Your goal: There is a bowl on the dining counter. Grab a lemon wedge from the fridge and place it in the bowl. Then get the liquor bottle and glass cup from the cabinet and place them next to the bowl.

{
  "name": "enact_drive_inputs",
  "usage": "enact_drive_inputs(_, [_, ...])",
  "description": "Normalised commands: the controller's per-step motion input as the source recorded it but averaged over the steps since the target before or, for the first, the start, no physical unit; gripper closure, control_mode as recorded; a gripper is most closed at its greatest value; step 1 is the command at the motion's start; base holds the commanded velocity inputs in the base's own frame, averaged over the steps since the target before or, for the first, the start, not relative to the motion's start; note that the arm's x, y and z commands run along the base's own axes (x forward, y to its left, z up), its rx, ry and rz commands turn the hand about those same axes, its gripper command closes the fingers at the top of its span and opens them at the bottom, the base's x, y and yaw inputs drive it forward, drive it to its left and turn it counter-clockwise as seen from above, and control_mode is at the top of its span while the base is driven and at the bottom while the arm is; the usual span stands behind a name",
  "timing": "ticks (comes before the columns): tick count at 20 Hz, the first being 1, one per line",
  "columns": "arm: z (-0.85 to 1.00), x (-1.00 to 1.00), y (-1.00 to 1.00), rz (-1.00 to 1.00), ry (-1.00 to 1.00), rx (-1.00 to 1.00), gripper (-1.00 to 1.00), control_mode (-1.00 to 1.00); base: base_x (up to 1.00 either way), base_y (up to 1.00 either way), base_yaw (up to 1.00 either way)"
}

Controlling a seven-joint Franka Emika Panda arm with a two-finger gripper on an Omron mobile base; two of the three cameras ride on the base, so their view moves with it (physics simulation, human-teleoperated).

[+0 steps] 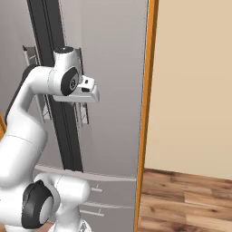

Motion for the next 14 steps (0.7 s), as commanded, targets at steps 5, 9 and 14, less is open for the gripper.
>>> enact_drive_inputs(5, [0.0,0.0,0.0,0.0,0.0,0.0,-1.0,1.0,-0.27,0.05,-0.01])
enact_drive_inputs(9, [0.0,0.0,0.0,0.0,0.0,0.0,-1.0,1.0,-0.64,0.49,0.0])
enact_drive_inputs(14, [0.0,0.0,0.0,0.0,0.0,0.0,-1.0,1.0,-0.36,0.57,0.0])
